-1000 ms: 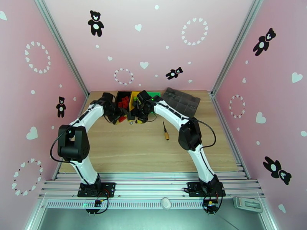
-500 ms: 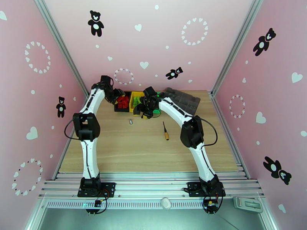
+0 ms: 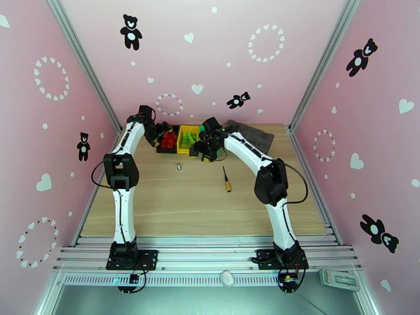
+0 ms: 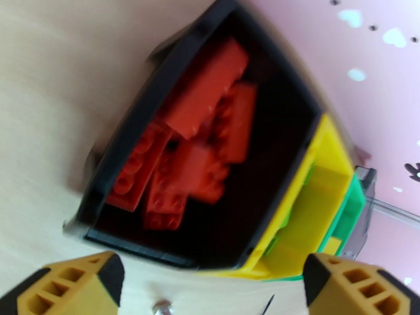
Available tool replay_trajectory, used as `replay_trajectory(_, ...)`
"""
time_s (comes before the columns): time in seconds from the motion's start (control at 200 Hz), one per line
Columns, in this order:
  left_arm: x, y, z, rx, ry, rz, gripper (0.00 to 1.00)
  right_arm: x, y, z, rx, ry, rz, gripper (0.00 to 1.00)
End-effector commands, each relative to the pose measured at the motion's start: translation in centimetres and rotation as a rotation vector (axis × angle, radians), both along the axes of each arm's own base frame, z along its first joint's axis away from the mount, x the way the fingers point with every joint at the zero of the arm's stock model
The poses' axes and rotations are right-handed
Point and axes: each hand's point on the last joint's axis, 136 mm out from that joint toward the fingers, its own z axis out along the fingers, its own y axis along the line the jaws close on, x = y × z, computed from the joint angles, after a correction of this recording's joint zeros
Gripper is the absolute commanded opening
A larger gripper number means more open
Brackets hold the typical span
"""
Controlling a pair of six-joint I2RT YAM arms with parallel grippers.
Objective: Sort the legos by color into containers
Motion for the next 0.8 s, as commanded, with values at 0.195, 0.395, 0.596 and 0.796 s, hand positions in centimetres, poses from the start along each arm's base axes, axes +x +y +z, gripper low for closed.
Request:
replay_trajectory(0.195,-6.4,-1.7,8.6,0.141,-0.242,-0.112,0.99,-0.6,-5.7,2.5,-0.163,-0.098,-0.003,0.70)
replay_trajectory(0.395,-12.1,0.1,12.3,0.273,-0.389,-0.088,0.97,-0.5,-10.0,3.7,-0.319,-0.200,-0.016,0.71)
replay_trajectory(0.596,-17.5,4.5,18.1,0.479,-0.667,0.073,0.99,0.5,-15.8,7.1,-0.519,-0.399,-0.120,0.71)
replay_trajectory(0.796,-21.7,9.0,21.2,0.742,-0.800,0.197,0.98,0.7,-21.1,14.6,-0.567,-0.754,-0.342,0.76)
